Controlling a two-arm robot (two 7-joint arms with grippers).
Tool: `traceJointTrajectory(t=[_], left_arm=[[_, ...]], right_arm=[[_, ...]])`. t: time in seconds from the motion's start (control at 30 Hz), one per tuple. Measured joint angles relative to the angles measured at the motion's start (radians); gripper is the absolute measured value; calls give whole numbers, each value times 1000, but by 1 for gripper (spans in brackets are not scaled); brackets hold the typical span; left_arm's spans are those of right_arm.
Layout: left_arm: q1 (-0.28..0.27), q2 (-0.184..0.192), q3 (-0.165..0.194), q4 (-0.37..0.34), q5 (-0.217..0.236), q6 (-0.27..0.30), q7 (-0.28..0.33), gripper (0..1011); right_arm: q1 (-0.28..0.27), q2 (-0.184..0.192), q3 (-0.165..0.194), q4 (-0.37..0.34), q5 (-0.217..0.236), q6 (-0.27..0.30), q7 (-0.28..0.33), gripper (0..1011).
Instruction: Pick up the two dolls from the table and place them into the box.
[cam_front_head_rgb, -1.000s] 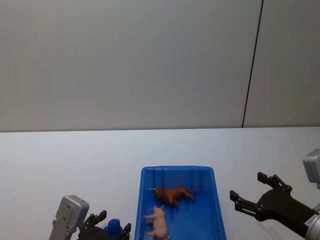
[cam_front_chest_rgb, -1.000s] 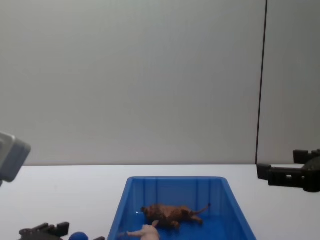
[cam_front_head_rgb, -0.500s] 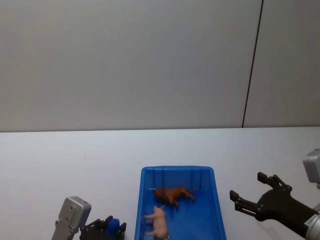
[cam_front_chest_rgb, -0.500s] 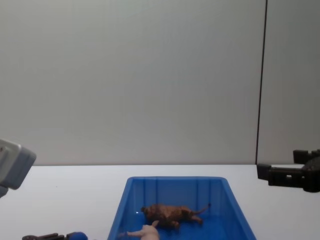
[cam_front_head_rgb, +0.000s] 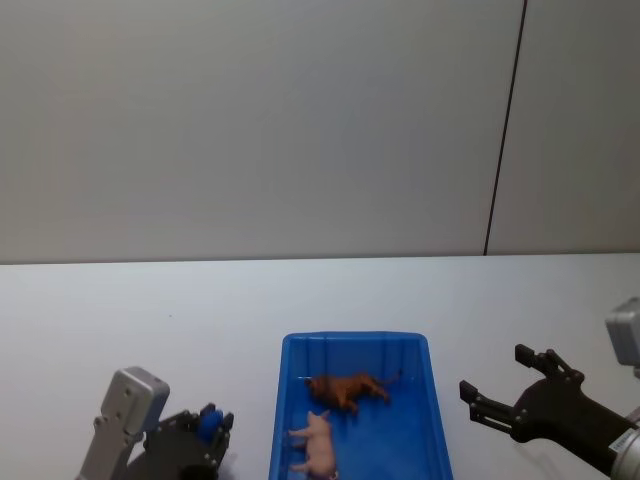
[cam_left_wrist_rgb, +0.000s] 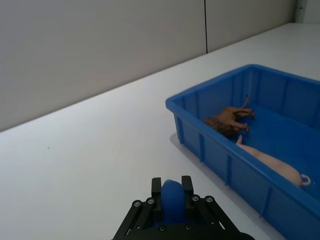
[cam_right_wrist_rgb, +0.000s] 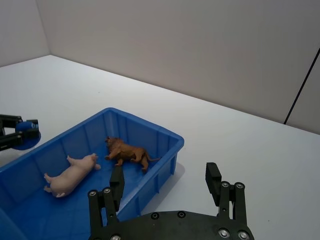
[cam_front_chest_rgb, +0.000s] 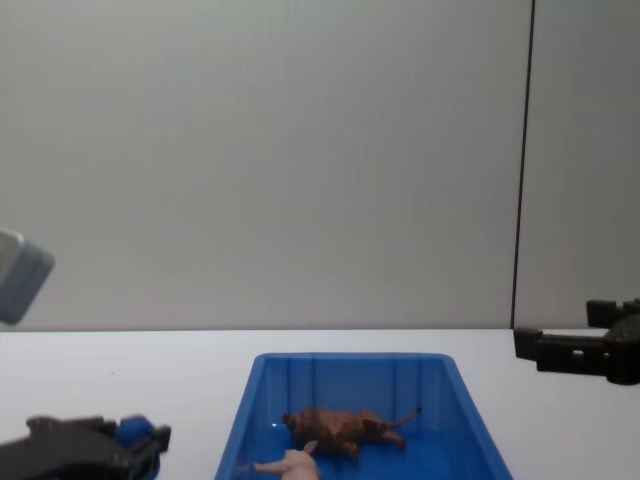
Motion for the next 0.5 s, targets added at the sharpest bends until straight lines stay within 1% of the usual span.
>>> traceJointTrajectory(t=[0.23,0.37,0.47,0.5], left_arm=[[-16,3,-13,-44,24,-13,9,199],[-35,-10,-14,-59,40,-19,2,178],[-53,-26,-10,-65,54,-25,-14,161],[-64,-36,-7,-67,60,-28,-23,156]], right_arm=[[0,0,0,0,0,0,0,1001],[0,0,0,0,0,0,0,1001],[0,0,0,0,0,0,0,1001],[0,0,0,0,0,0,0,1001]])
